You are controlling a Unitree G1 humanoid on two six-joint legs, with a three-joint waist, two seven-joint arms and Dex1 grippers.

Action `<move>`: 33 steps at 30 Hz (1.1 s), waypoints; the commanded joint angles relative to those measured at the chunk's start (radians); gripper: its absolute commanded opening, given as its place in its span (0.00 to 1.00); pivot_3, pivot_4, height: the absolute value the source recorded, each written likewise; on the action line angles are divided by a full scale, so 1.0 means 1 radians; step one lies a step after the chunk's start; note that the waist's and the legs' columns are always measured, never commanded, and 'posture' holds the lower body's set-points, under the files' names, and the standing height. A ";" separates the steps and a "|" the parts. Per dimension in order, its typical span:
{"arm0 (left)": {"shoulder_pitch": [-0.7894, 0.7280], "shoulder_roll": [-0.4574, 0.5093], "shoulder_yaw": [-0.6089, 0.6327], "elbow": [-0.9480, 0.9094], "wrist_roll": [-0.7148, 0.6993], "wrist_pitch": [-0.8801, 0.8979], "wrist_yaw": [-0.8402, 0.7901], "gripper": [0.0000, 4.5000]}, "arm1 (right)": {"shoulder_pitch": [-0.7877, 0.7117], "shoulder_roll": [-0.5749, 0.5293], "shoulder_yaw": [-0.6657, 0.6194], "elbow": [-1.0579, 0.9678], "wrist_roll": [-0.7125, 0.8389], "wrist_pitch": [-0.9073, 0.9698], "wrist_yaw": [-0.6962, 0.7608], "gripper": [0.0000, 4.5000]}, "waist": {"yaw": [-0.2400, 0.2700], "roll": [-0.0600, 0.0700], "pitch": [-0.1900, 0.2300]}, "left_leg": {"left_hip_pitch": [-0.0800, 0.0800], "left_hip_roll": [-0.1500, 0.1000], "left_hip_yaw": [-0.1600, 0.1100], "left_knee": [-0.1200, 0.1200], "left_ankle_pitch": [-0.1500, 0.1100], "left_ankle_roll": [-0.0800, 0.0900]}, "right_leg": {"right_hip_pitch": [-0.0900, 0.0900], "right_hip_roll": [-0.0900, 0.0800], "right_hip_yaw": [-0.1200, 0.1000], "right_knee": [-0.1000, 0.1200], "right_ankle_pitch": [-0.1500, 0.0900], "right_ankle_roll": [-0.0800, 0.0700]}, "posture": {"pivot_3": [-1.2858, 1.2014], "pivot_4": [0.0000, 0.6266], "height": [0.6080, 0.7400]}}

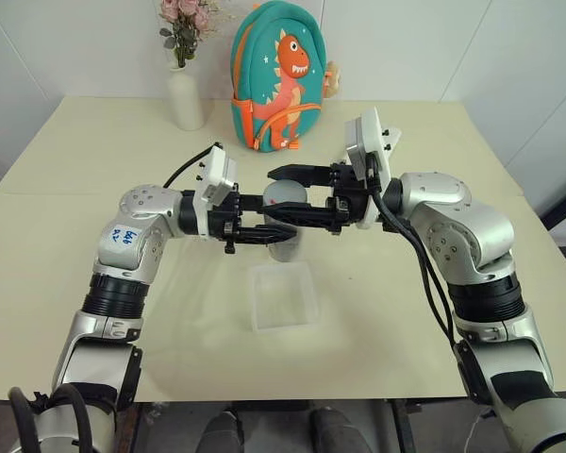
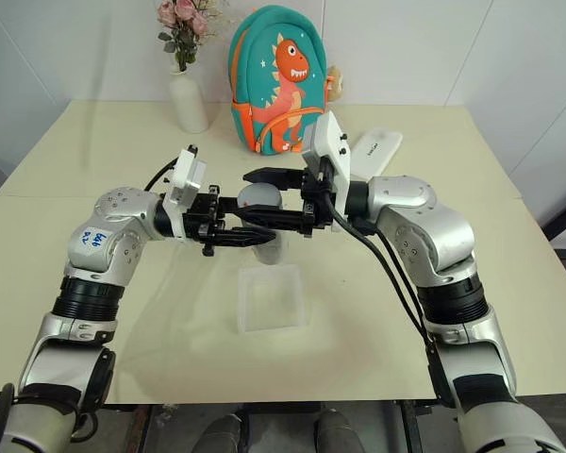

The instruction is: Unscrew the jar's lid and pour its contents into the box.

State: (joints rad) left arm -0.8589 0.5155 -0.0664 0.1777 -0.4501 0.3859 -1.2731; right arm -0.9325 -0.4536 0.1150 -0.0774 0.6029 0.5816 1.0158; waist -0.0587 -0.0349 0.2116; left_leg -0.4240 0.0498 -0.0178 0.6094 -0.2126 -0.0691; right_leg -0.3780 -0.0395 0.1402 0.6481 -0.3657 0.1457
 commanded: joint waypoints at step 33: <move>0.036 0.032 -0.083 -0.027 0.028 0.022 -0.091 0.44 | -0.116 -0.132 -0.071 0.093 -0.126 -0.133 -0.010 0.57 | 0.000 0.001 0.001 | 0.000 0.000 0.000 0.002 0.000 0.000 | 0.000 0.000 0.000 0.002 0.000 0.000 | 0.52 0.24 1.00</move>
State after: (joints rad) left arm -0.8713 0.5436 -0.0974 0.1742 -0.4022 0.3853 -1.2777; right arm -0.9774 -0.5107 0.1893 -0.0257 0.5317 0.5046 1.0817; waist -0.0582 -0.0338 0.2124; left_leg -0.4240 0.0498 -0.0178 0.6112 -0.2125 -0.0691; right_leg -0.3782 -0.0394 0.1402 0.6503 -0.3657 0.1457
